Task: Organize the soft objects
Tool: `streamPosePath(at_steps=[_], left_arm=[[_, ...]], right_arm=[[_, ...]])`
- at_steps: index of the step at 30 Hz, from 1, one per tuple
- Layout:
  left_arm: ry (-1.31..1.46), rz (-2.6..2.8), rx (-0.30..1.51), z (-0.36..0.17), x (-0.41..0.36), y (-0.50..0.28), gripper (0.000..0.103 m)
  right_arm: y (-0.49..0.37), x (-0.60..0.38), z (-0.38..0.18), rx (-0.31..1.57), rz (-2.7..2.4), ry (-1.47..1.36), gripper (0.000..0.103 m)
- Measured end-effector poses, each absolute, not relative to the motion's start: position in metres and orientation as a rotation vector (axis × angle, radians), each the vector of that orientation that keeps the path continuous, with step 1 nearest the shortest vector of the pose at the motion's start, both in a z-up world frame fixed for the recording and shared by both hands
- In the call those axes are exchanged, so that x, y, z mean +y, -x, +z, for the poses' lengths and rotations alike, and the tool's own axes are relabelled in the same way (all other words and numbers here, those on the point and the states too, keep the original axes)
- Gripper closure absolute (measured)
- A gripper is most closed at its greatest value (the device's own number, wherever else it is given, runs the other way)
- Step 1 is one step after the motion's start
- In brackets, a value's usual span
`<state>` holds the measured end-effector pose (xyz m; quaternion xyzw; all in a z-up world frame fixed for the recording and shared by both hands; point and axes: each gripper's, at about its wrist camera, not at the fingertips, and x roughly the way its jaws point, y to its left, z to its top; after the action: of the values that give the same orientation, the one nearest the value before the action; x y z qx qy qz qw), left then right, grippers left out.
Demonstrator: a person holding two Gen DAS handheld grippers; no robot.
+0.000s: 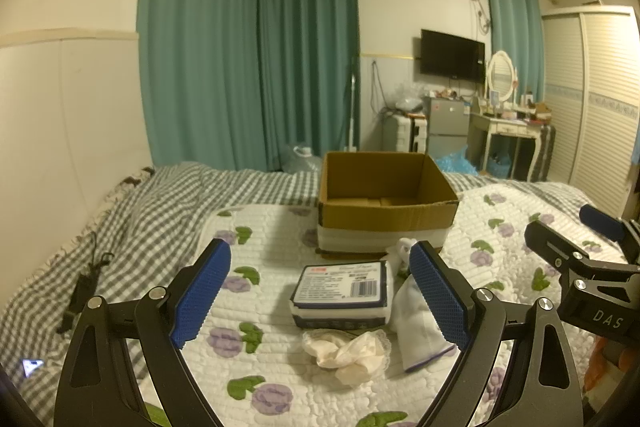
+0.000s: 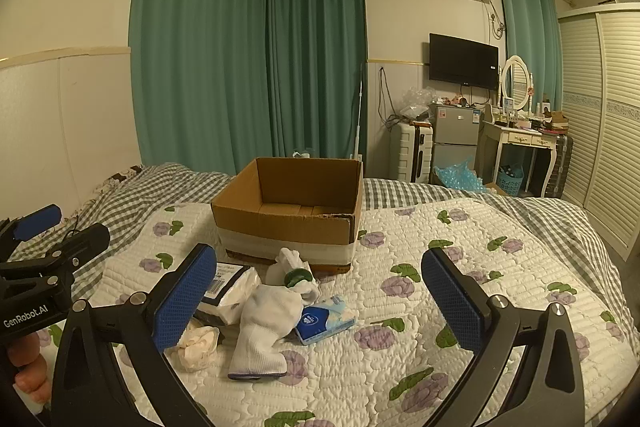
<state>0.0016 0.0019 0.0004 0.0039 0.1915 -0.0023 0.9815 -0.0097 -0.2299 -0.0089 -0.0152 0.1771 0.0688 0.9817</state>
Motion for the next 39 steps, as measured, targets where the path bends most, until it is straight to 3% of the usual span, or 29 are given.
streamPosePath(at_steps=[39], left_arm=[[-0.008, -0.005, 0.385, -0.002, 0.003, -0.001, 0.011]], right_arm=[[0.010, -0.229, -0.015, 0.367, 0.138, 0.037, 0.000]])
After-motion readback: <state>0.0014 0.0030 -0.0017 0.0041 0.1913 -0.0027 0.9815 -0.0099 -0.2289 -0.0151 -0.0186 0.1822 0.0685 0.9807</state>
